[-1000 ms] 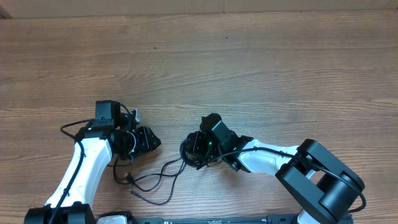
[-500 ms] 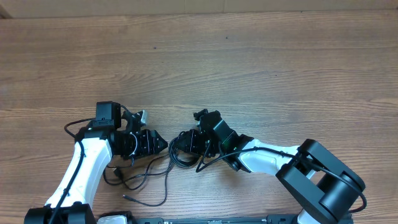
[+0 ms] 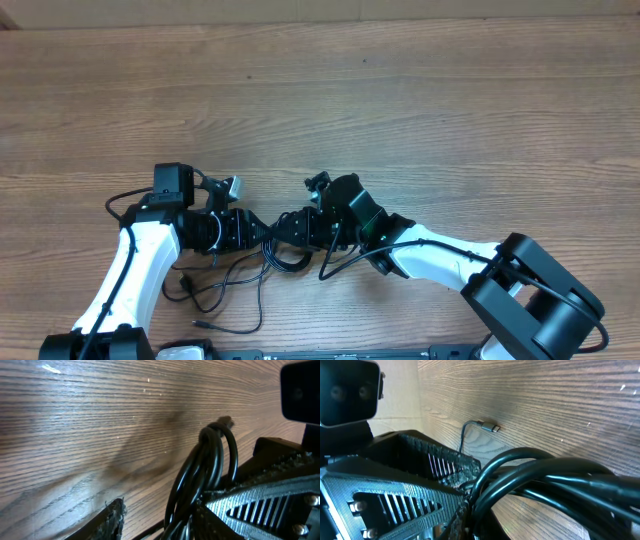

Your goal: Untangle cables

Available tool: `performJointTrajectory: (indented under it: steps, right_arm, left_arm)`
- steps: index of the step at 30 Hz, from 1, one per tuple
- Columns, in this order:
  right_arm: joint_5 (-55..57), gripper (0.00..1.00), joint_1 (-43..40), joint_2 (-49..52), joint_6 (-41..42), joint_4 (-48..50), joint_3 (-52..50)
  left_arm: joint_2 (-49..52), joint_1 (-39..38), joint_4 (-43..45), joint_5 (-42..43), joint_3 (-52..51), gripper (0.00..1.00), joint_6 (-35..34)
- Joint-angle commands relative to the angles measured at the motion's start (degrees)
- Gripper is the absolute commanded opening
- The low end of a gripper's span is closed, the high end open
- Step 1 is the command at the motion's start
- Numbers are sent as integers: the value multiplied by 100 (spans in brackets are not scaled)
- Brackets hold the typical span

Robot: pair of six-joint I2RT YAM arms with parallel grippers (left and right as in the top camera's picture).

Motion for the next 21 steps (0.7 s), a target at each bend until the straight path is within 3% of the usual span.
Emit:
performJointTrajectory:
  steps: [1, 8, 21]
  right_arm:
    - [-136, 4, -15, -212, -22, 101, 39]
    - [-337, 4, -79, -214, 146, 354, 39]
    - [-1720, 4, -402, -214, 273, 1827, 39]
  left_arm:
    - [-107, -44, 0, 291, -33, 41, 149]
    - [-107, -44, 13, 271, -59, 37, 151]
    - [-107, -44, 699, 249, -813, 36, -20]
